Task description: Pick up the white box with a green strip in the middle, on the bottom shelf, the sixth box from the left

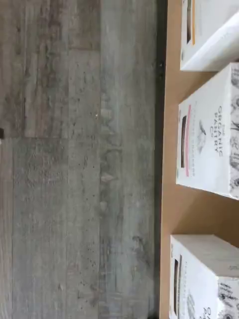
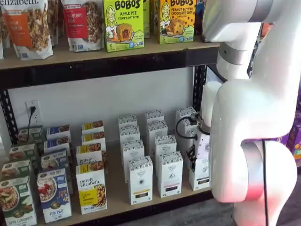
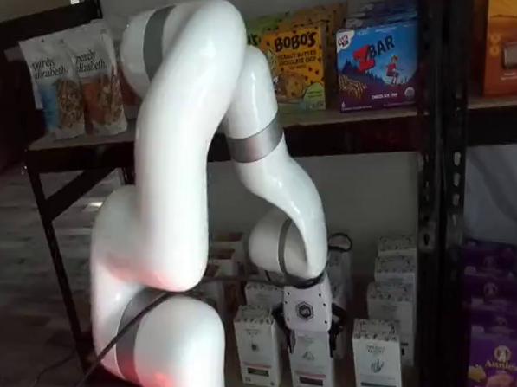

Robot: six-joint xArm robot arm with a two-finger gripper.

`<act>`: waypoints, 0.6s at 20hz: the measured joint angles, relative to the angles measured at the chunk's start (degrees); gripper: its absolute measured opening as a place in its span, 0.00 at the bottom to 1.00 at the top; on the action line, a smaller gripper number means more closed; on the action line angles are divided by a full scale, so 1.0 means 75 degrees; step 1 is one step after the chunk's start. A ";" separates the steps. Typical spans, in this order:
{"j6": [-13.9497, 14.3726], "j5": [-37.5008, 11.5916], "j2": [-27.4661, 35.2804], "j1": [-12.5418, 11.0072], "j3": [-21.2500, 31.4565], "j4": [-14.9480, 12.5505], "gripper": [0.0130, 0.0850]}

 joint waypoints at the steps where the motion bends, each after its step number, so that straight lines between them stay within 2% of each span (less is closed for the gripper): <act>1: 0.0023 -0.0073 0.0215 -0.0001 -0.0139 -0.0028 1.00; 3: -0.0106 -0.0210 0.0559 -0.0006 -0.0387 0.0093 1.00; 6: -0.0108 -0.0254 0.1027 -0.0132 -0.0869 -0.0026 1.00; 12: -0.0206 0.0083 0.1756 -0.0305 -0.1899 -0.0103 1.00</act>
